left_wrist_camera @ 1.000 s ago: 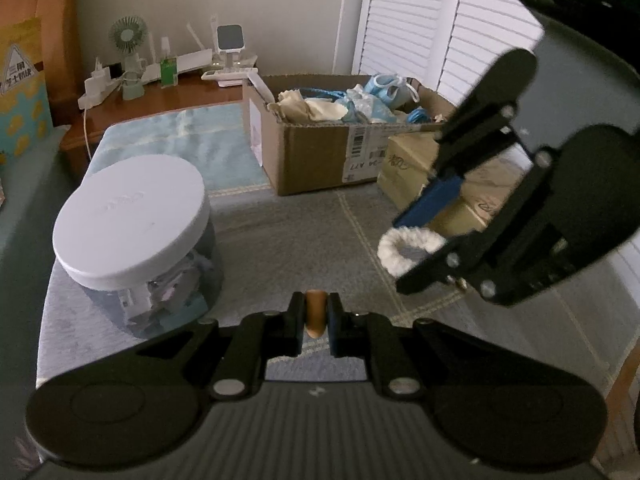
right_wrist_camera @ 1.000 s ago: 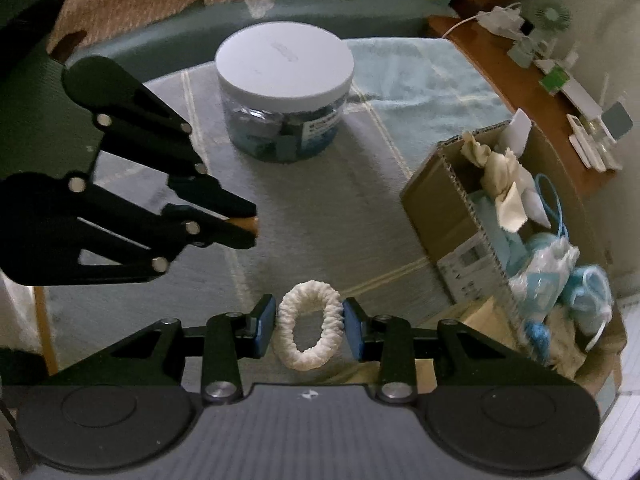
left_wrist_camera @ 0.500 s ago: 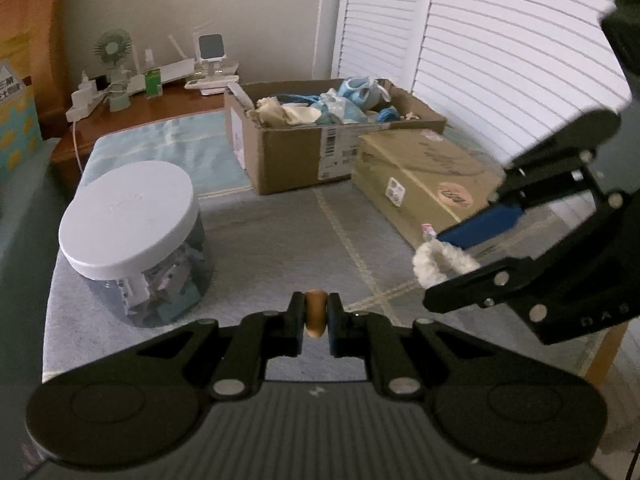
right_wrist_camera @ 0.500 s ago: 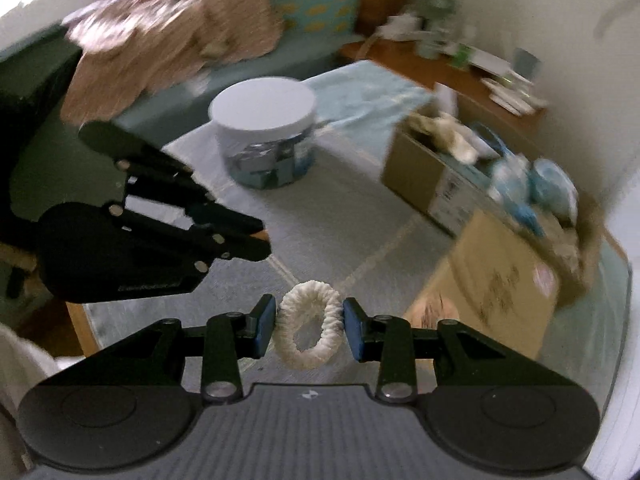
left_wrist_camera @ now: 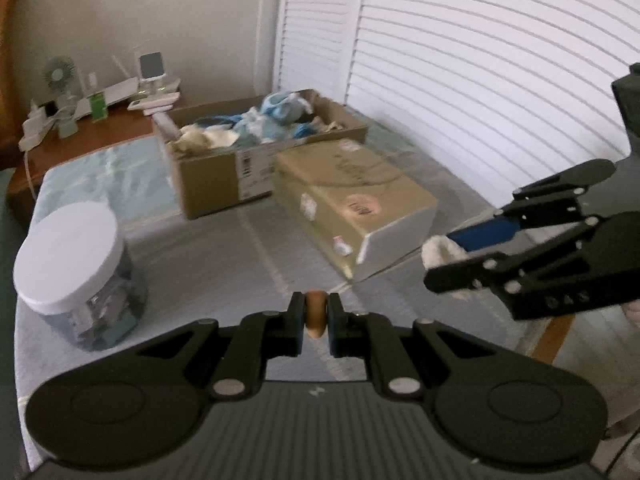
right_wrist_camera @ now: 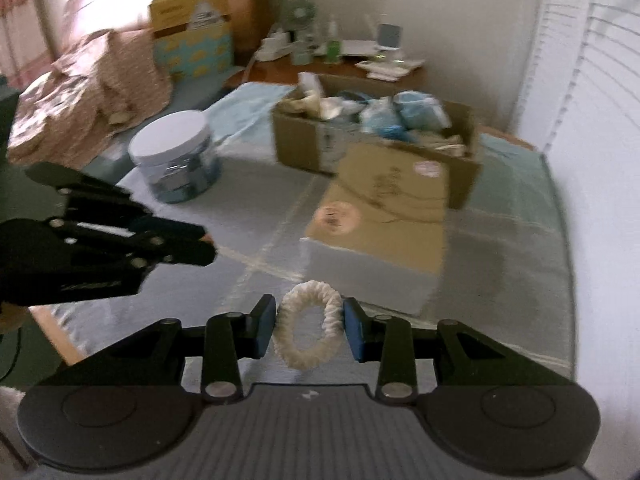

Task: Organize soft objects
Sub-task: 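Carry the scrunchie into the cardboard box and open the right gripper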

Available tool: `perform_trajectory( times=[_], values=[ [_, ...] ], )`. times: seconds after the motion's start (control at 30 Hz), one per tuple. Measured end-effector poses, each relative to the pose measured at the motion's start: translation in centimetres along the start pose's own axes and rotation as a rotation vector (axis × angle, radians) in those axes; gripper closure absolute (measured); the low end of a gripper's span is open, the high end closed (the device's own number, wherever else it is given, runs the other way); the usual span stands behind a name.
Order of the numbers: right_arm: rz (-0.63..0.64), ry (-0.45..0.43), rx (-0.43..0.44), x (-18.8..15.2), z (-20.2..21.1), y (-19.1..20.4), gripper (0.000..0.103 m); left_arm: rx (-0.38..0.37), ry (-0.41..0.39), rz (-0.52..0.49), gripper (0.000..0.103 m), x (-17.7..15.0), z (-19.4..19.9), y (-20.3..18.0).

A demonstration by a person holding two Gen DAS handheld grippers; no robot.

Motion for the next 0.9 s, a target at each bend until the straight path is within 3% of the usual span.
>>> perform_trajectory(
  times=[0.27, 0.5, 0.9],
  values=[
    [-0.063, -0.075, -0.094, 0.7, 1.3, -2.6, 0.061, -0.04, -0.021, 0.016, 0.094, 1.8, -0.1, -1.4],
    [-0.096, -0.12, -0.142, 2.9, 0.5, -5.0, 0.061, -0.02, -0.054, 0.021, 0.094, 3.2, -0.1, -1.7],
    [-0.127, -0.182, -0.142, 7.9, -3.0, -9.2, 0.061, 0.034, -0.034, 0.068, 0.094, 4.0, -1.5, -0.2]
  ],
)
Point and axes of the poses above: each gripper's, at about its wrist camera, not at the fingertips, and z roughly against the way its jaws point, y to its left, x to its top, the point moved 4 cm from there along -z, roughly the way its jaws point, and after that the axes turned 8 degrees about z, right-handed, at the moved point
